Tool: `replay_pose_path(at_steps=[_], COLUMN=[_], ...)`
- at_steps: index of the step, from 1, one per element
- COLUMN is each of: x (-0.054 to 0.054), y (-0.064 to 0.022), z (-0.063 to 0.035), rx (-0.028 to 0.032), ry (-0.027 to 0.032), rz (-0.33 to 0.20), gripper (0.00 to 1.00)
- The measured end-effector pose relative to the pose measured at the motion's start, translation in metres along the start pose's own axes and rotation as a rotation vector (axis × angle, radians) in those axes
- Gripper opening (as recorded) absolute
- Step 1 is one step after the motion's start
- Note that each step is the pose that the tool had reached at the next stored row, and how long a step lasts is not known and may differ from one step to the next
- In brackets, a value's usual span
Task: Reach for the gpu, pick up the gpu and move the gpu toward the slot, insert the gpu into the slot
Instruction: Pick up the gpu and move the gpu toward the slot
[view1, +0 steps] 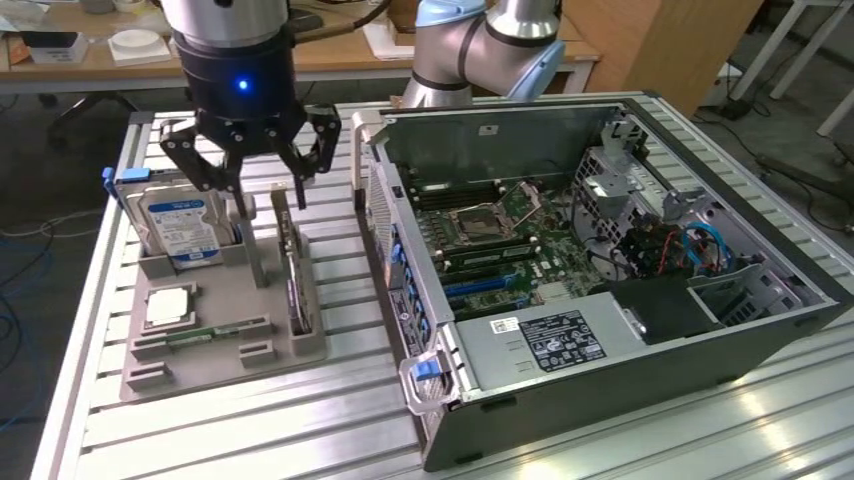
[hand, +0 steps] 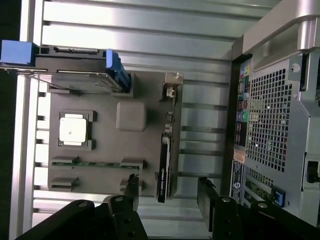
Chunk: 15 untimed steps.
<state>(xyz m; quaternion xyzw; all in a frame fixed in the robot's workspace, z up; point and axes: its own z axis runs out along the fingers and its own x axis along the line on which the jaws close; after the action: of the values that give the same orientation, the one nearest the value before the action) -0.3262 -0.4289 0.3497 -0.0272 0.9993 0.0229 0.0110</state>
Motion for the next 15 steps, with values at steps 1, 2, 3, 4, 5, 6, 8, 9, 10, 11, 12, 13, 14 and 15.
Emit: replay_pose_path(at_steps=[1, 2, 3, 4, 5, 6, 8, 9, 10, 11, 12, 13, 14, 15], x=[0.000, 0.000, 0.000, 0.000, 0.000, 0.000, -0.001, -0.002, -0.003, -0.003, -0.004, -0.004, -0.004, -0.004], y=[-0.0001, -0.0002, -0.0003, -0.0004, -0.0005, -0.0006, -0.0008, -0.0009, -0.0010, -0.0012, -0.0012, -0.0013, -0.0014, -0.0015], z=[0.0018, 0.0036, 0.0054, 0.0072, 0.0090, 0.0108, 0.0144, 0.0163, 0.0181, 0.0201, 0.0219, 0.0237, 0.0255, 0.0273], rx=[0.0001, 0.0001, 0.0001, 0.0001, 0.0002, 0.0002, 0.0002, 0.0002, 0.0001, 0.0001, 0.0001, 0.0002, 0.0002, 0.0003], ry=[0.0000, 0.0000, -0.0001, -0.0002, -0.0001, 0.0000, 0.0000, -0.0001, 0.0000, -0.0002, -0.0002, -0.0001, -0.0003, -0.0005], rz=[0.001, 0.001, 0.002, 0.002, 0.002, 0.002, 0.002, 0.002, 0.002, 0.002, 0.003, 0.004, 0.007, 0.011], gripper=[0.59, 0.59, 0.59, 0.59, 0.59, 0.59, 0.59, 0.59, 0.59, 0.59, 0.59, 0.59, 0.59, 0.59])
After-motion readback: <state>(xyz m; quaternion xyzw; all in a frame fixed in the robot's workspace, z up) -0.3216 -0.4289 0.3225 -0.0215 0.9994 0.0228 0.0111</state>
